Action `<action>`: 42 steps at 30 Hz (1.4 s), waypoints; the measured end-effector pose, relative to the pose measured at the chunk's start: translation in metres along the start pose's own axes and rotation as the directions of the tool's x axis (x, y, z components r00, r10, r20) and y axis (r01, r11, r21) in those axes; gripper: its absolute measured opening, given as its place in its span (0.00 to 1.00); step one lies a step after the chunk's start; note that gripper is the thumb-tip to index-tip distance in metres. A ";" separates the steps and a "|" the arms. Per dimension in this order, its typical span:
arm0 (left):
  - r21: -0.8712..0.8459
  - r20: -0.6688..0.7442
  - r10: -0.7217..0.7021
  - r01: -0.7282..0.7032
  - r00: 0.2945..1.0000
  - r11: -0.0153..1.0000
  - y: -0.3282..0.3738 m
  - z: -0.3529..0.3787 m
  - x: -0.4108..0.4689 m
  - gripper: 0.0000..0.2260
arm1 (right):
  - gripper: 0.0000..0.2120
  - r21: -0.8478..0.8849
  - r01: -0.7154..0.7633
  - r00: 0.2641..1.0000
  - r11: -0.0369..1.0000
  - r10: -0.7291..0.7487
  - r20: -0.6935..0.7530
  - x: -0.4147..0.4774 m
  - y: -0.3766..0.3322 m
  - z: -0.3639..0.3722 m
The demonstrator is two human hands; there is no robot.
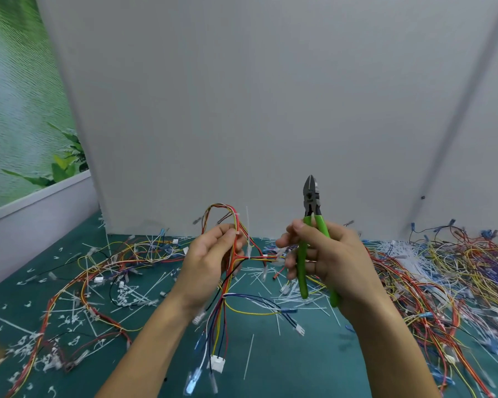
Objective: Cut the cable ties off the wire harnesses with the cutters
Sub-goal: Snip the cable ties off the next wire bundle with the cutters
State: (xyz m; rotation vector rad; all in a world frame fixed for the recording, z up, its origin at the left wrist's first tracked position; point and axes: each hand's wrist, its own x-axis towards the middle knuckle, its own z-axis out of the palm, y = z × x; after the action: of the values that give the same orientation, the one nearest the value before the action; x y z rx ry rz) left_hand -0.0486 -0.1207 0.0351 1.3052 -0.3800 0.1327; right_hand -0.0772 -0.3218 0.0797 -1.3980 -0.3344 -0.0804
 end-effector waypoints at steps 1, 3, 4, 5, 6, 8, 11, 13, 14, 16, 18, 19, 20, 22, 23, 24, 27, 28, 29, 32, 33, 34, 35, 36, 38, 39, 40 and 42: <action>-0.001 0.006 -0.008 0.008 1.000 1.000 0.000 0.000 0.000 0.08 | 0.09 -0.004 0.001 1.000 1.000 -0.001 0.004 0.000 -0.001 -0.001; 0.009 0.014 -0.013 0.013 1.000 1.000 0.001 0.000 -0.001 0.10 | 0.08 -0.011 -0.002 1.000 1.000 0.002 0.006 0.000 -0.002 -0.004; 0.030 0.016 -0.011 0.011 1.000 0.999 0.002 0.001 -0.001 0.12 | 0.08 -0.016 -0.004 1.000 1.000 0.004 0.008 -0.001 -0.002 -0.005; 0.063 0.016 -0.009 0.008 1.000 0.998 0.002 0.001 -0.001 0.13 | 0.09 -0.037 -0.003 1.000 0.999 0.003 0.007 -0.001 -0.002 -0.007; 0.101 0.017 -0.009 0.008 1.000 0.995 0.002 0.001 -0.002 0.12 | 0.09 -0.075 -0.001 1.000 0.997 0.001 0.001 -0.002 -0.002 -0.007; 0.170 0.016 -0.015 0.012 1.000 0.985 0.002 0.002 -0.004 0.11 | 0.05 -0.214 0.023 0.999 0.977 -0.029 -0.025 -0.003 -0.003 -0.008; 0.250 0.025 -0.024 0.017 0.999 0.968 0.002 0.003 -0.006 0.10 | 0.05 -0.433 0.075 0.990 0.898 -0.118 -0.074 -0.002 -0.002 -0.012; 0.286 0.049 -0.033 0.017 0.998 0.958 0.004 0.005 -0.007 0.11 | 0.06 -0.463 0.061 0.992 0.884 -0.104 -0.068 -0.001 -0.002 -0.012; 0.301 0.061 -0.037 0.017 0.997 0.953 0.004 0.006 -0.008 0.11 | 0.06 -0.450 0.041 0.997 0.892 -0.067 -0.043 -0.002 -0.001 -0.010; 0.310 0.080 -0.044 0.017 0.996 0.951 0.004 0.007 -0.009 0.11 | 0.07 -0.441 -0.008 1.000 0.897 0.017 0.017 -0.001 0.002 -0.004; 0.354 0.095 -0.039 0.003 0.995 0.935 0.002 0.007 -0.008 0.11 | 0.07 -0.490 -0.034 0.997 0.871 0.063 0.043 0.000 0.006 0.003; 0.382 0.100 -0.036 -0.005 0.994 0.924 0.002 0.007 -0.008 0.11 | 0.07 -0.510 -0.039 0.997 0.859 0.071 0.043 0.000 0.009 0.005; 0.399 0.102 -0.039 -0.005 0.994 0.917 0.002 0.006 -0.007 0.11 | 0.07 -0.521 -0.049 0.996 0.852 0.080 0.037 0.001 0.010 0.006; 0.402 0.105 -0.053 0.007 0.993 0.916 0.002 0.004 -0.005 0.09 | 0.07 -0.530 -0.074 0.995 0.845 0.101 0.023 0.003 0.013 0.006; 0.409 0.112 -0.055 0.004 0.992 0.913 0.001 0.002 -0.005 0.10 | 0.07 -0.534 -0.079 0.994 0.841 0.108 0.022 0.003 0.014 0.006; 0.428 0.123 -0.052 -0.005 0.991 0.904 0.000 0.001 -0.004 0.10 | 0.07 -0.538 -0.082 0.994 0.839 0.111 0.023 0.003 0.014 0.006; 0.474 0.146 -0.060 -0.017 0.988 0.880 -0.005 -0.001 -0.003 0.11 | 0.06 -0.552 -0.087 0.994 0.829 0.107 0.003 0.005 0.018 0.007; 0.473 0.144 -0.071 -0.005 0.987 0.881 -0.006 -0.001 -0.003 0.11 | 0.05 -0.559 -0.088 0.994 0.825 0.105 -0.003 0.005 0.019 0.008; 0.471 0.147 -0.082 0.004 0.986 0.882 -0.008 -0.002 -0.002 0.10 | 0.04 -0.561 -0.088 0.995 0.823 0.104 -0.003 0.005 0.020 0.008; 0.477 0.165 -0.113 0.022 0.980 0.879 -0.012 -0.005 -0.001 0.11 | 0.01 -0.549 -0.078 0.994 0.832 0.110 0.025 0.006 0.022 0.007; 0.477 0.153 -0.126 0.039 0.980 0.878 -0.012 -0.005 -0.001 0.15 | 0.03 -0.550 -0.067 0.993 0.832 0.108 0.043 0.006 0.021 0.006; 0.482 0.130 -0.140 0.061 0.982 0.874 -0.013 -0.007 0.000 0.19 | 0.05 -0.562 -0.054 0.992 0.825 0.107 0.062 0.006 0.021 0.005; 0.487 0.113 -0.150 0.077 0.982 0.870 -0.013 -0.008 0.000 0.20 | 0.06 -0.583 -0.041 0.991 0.811 0.109 0.082 0.006 0.021 0.003; 0.487 0.107 -0.156 0.085 0.982 0.869 -0.013 -0.010 0.001 0.19 | 0.08 -0.604 -0.029 0.989 0.796 0.112 0.099 0.005 0.020 0.002; 0.482 0.119 -0.167 0.090 0.979 0.872 -0.009 -0.012 0.001 0.17 | 0.10 -0.639 -0.014 0.986 0.769 0.118 0.120 0.005 0.020 0.000; 0.483 0.136 -0.172 0.086 0.976 0.871 -0.006 -0.013 0.000 0.15 | 0.11 -0.653 -0.007 0.985 0.757 0.119 0.127 0.006 0.020 -0.001; 0.486 0.160 -0.179 0.080 0.971 0.870 -0.001 -0.013 -0.001 0.14 | 0.11 -0.663 -0.001 0.983 0.749 0.121 0.135 0.006 0.020 -0.002; 0.502 0.218 -0.189 0.055 0.957 0.863 0.006 -0.014 -0.004 0.12 | 0.11 -0.670 0.011 0.979 0.742 0.129 0.159 0.006 0.020 -0.005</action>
State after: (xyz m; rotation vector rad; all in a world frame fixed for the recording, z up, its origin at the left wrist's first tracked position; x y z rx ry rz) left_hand -0.0516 -0.1051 0.0361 1.8615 -0.5060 -0.0595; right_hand -0.0660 -0.3228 0.0619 -2.1499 -0.4499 -0.0055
